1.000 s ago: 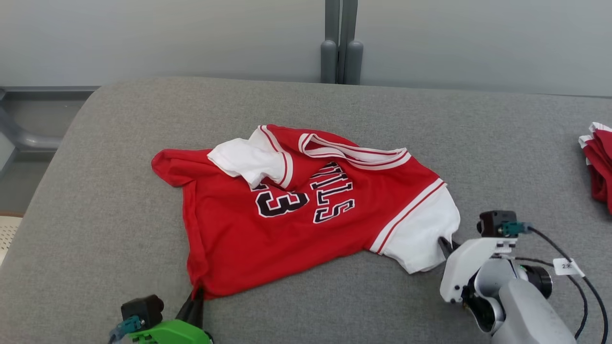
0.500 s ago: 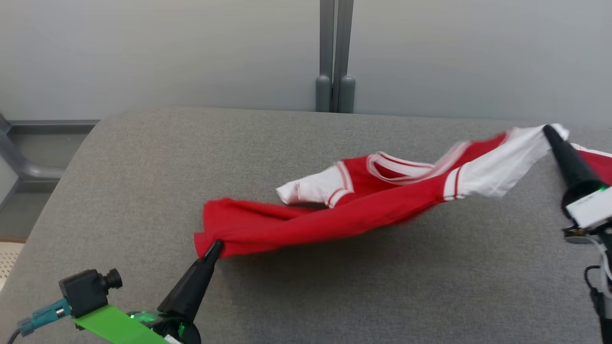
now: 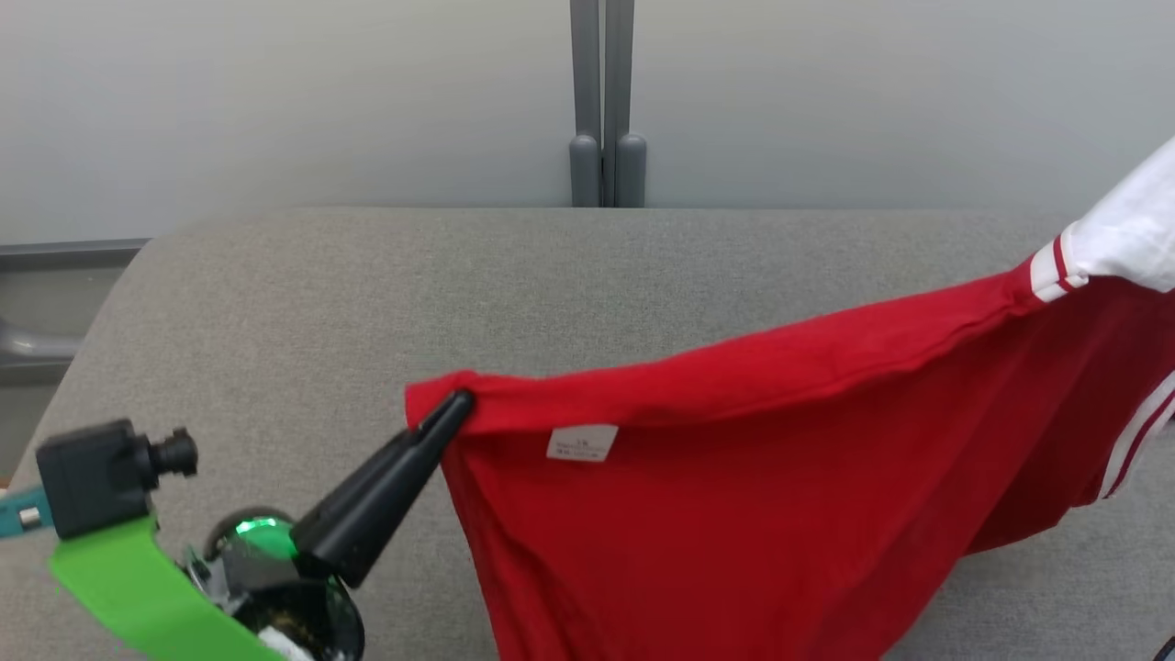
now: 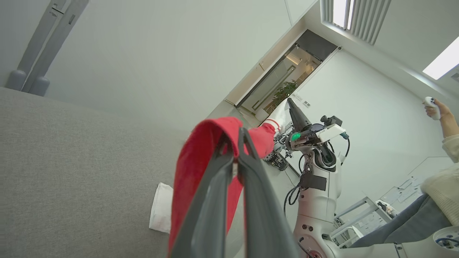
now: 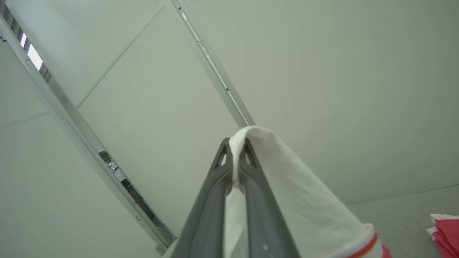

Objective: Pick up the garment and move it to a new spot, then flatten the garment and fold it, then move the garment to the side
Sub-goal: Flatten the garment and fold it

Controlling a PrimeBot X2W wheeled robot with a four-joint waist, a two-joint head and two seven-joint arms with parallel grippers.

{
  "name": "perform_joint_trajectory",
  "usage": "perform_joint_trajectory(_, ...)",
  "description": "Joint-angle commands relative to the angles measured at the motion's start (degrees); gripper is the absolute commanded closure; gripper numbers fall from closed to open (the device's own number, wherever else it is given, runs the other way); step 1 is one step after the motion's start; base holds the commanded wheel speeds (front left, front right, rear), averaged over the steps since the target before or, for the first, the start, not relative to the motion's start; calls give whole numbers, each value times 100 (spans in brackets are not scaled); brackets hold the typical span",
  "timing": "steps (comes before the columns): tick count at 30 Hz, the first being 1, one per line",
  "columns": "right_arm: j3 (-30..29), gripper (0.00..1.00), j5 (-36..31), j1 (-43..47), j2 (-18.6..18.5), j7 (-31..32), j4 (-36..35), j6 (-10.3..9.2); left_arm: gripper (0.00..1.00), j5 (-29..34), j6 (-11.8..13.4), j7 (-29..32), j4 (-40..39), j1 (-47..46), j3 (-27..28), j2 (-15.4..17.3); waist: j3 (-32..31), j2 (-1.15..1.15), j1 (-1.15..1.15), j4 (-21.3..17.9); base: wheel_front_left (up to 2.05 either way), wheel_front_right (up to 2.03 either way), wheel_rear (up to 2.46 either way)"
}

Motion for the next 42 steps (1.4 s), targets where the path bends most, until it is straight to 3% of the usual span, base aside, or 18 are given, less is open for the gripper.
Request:
perform_joint_trajectory(1,19,100,-247,-250,14,91,78,1,100,8,110,94,99,-375,67,80,267,0,0,-93,0,0,0)
perform_joint_trajectory(6,338,100,-1205,-1241,109,44,632,1,100,108,494,297,1045,-1890,220,10,1147,0,0,-167,0,0,0)
perform_joint_trajectory(8,571,100,-1698,-1796,111,-135,1004,1,100,525,598,336,1722,-2756,134,94,1508,0,0,-169,0,0,0)
perform_joint_trajectory(12,1032,100,-2662,-3187,101,-665,1932,1,100,1221,619,50,3327,-4667,31,-103,2151,0,0,-192,0,0,0)
perform_joint_trajectory(17,917,100,-3444,-4795,310,-1705,3370,0,100,2257,194,-1002,5423,-6531,-168,-325,2556,0,0,-248,0,0,0)
perform_joint_trajectory(23,1158,100,-3513,-5461,457,-2420,4423,0,100,2591,-498,-1968,7075,-7507,-198,-518,2677,0,0,-437,0,0,0)
perform_joint_trajectory(26,1408,100,-3233,-5033,498,-2695,4569,0,100,2554,-767,-2296,7620,-7345,-260,-587,2687,0,0,-488,0,0,0)
perform_joint_trajectory(31,1732,100,-2474,-3563,506,-3029,4247,1,100,2311,-944,-2735,7916,-6311,-441,-641,2452,0,0,-497,0,0,0)
perform_joint_trajectory(38,1948,100,-1527,-333,352,-3200,3238,1,100,1808,-956,-3147,7072,-3766,-924,-326,1869,0,0,-436,0,0,0)
perform_joint_trajectory(42,1991,100,-1315,1024,204,-3256,3059,-1,100,1880,-958,-3243,6647,-2536,-1241,-127,1601,0,0,-408,0,0,0)
